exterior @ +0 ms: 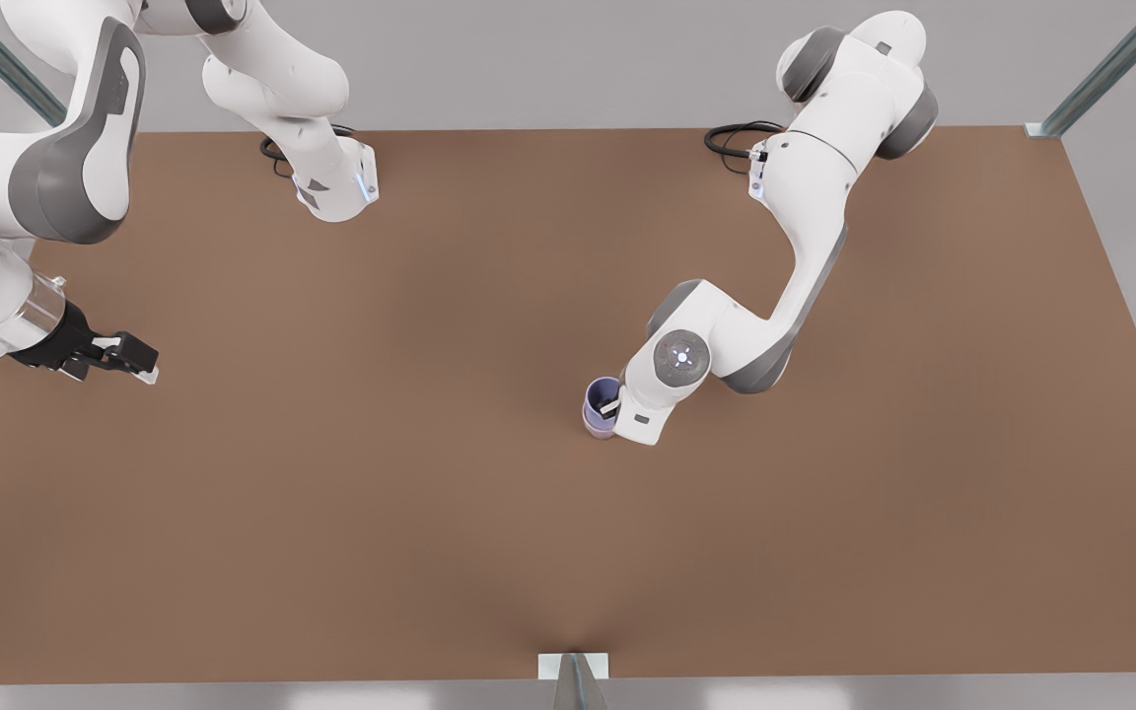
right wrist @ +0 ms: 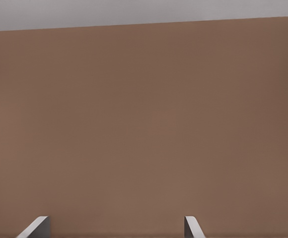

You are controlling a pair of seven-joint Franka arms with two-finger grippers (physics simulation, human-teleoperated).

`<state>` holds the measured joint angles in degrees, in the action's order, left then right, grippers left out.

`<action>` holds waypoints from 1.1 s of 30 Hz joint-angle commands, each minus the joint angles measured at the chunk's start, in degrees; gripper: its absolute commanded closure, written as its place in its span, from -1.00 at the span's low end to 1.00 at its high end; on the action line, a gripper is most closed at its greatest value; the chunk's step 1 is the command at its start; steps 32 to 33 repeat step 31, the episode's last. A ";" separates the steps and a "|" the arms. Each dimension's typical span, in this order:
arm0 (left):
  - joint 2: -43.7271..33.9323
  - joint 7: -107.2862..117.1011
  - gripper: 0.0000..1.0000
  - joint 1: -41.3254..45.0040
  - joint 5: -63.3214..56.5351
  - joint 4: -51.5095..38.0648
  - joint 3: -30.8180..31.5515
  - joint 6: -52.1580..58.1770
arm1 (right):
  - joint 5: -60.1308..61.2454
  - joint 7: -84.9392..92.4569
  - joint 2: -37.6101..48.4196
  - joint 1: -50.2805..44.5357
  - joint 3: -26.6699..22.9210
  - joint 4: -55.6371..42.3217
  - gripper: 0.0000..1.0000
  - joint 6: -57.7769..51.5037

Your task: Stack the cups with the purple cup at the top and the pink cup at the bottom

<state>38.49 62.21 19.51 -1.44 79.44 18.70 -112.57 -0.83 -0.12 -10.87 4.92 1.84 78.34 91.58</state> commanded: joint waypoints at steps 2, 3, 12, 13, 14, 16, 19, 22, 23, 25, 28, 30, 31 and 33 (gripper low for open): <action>-0.17 0.37 0.08 0.00 -0.14 -0.08 0.02 0.33 | 0.12 0.12 0.06 0.00 0.00 -0.03 -1.00 0.00; -0.26 0.37 0.07 0.00 -0.14 -0.08 0.02 0.33 | 0.03 0.12 0.06 -0.09 0.00 -0.03 -1.00 0.00; -3.95 0.20 -1.00 0.00 -1.18 -0.43 0.37 6.56 | 0.12 0.12 0.06 -0.09 0.00 -0.03 -1.00 0.00; -5.96 -5.67 -1.00 -0.09 -2.51 -0.43 -0.07 9.63 | 0.12 0.12 0.06 -0.09 0.00 -0.03 -1.00 0.00; -8.25 -16.99 -1.00 -0.35 -2.60 -0.43 -2.69 13.85 | 0.12 0.12 0.06 -0.17 0.00 -0.03 -1.00 0.00; -11.86 -33.19 -1.00 -0.35 -2.60 -0.43 -9.12 17.20 | 0.12 0.12 0.06 -0.17 0.09 -0.03 -1.00 0.00; -19.06 -50.16 -1.00 -0.44 -3.21 -0.43 -15.98 22.39 | 0.12 0.12 -0.20 -0.09 0.09 -0.03 -1.00 0.09; -25.30 -63.70 -1.00 -5.36 -5.94 0.19 -15.19 22.30 | 0.03 0.12 -0.29 -0.17 0.09 -0.03 -1.00 0.09; -26.53 -65.45 -1.00 -6.06 -6.03 0.10 -14.57 22.30 | 0.03 0.12 -0.29 -0.17 0.09 -0.03 -1.00 0.09; -28.73 -66.51 -1.00 -8.70 -6.03 -0.08 -11.94 22.65 | 0.03 0.12 -0.29 -0.09 0.09 -0.03 -1.00 0.00; -30.23 -67.47 -1.00 -12.13 -7.26 -0.08 -8.95 22.74 | 0.03 0.12 -0.29 -0.09 0.09 -0.03 -1.00 0.00; -30.84 -67.83 -1.00 -12.83 -7.26 0.01 -8.77 22.74 | 0.03 0.12 -0.29 -0.09 0.09 -0.03 -1.00 0.00; -31.20 -67.83 -1.00 -12.83 -7.26 0.10 -8.77 22.74 | 0.03 0.12 -0.29 -0.09 0.09 -0.12 -1.00 0.00; -31.20 -67.83 -1.00 -12.83 -7.26 0.10 -8.77 22.74 | 0.03 0.12 -0.29 -0.09 0.09 -0.12 -1.00 0.00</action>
